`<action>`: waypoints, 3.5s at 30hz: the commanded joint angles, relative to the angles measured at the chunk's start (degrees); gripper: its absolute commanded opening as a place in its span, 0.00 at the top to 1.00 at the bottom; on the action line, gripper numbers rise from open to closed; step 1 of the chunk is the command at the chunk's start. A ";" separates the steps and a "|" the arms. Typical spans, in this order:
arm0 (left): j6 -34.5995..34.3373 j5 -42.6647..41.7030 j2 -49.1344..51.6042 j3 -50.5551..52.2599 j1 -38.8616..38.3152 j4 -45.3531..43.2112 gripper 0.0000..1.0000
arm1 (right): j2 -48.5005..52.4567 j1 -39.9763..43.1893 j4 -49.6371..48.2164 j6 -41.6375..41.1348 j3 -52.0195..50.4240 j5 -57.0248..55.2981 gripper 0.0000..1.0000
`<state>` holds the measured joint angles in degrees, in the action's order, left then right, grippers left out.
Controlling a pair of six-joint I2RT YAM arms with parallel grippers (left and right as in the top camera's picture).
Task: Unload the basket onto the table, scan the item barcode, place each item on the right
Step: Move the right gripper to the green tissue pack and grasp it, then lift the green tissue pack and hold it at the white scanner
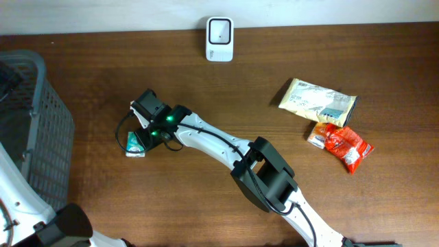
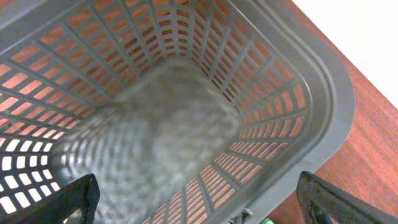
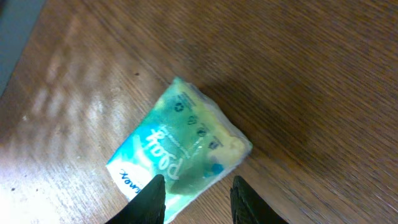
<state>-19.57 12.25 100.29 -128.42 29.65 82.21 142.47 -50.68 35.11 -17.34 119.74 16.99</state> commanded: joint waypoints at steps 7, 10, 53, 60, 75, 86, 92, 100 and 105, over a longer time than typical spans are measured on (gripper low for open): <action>-0.55 0.00 -0.13 -0.63 0.13 -0.02 0.01 | 4.85 0.72 1.75 4.04 -0.33 2.10 0.78; -0.55 0.00 -0.13 -0.63 0.13 -0.02 0.01 | 4.39 1.25 3.19 4.04 0.09 2.12 0.96; -0.55 0.00 -0.13 -0.63 0.13 0.00 0.01 | -15.08 30.71 31.34 25.66 -6.25 46.80 0.96; -0.55 0.00 -0.13 -0.63 0.13 -0.02 0.01 | -19.54 44.46 28.70 25.92 -6.27 68.74 0.96; -0.55 0.00 -0.13 -0.63 0.15 -0.02 0.01 | -19.65 37.42 25.97 11.98 0.39 5.35 0.96; -0.55 0.00 -0.13 -0.63 0.13 0.00 0.01 | -5.92 22.82 -19.10 40.02 3.10 -48.22 0.96; -0.55 0.02 -0.13 -0.63 0.13 0.00 0.01 | -0.52 24.46 -32.39 59.56 3.10 -40.46 0.96; -0.55 0.00 -0.13 -0.63 0.13 -0.02 0.01 | 4.17 25.94 -36.28 81.05 3.10 -35.32 0.96; -0.55 0.00 -0.13 -0.63 0.13 -0.02 0.01 | 4.15 25.90 -36.24 81.44 3.10 -35.65 0.96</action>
<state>-19.55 12.25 100.29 -128.42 29.65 82.24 146.56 -24.84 -0.95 63.13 122.39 -19.05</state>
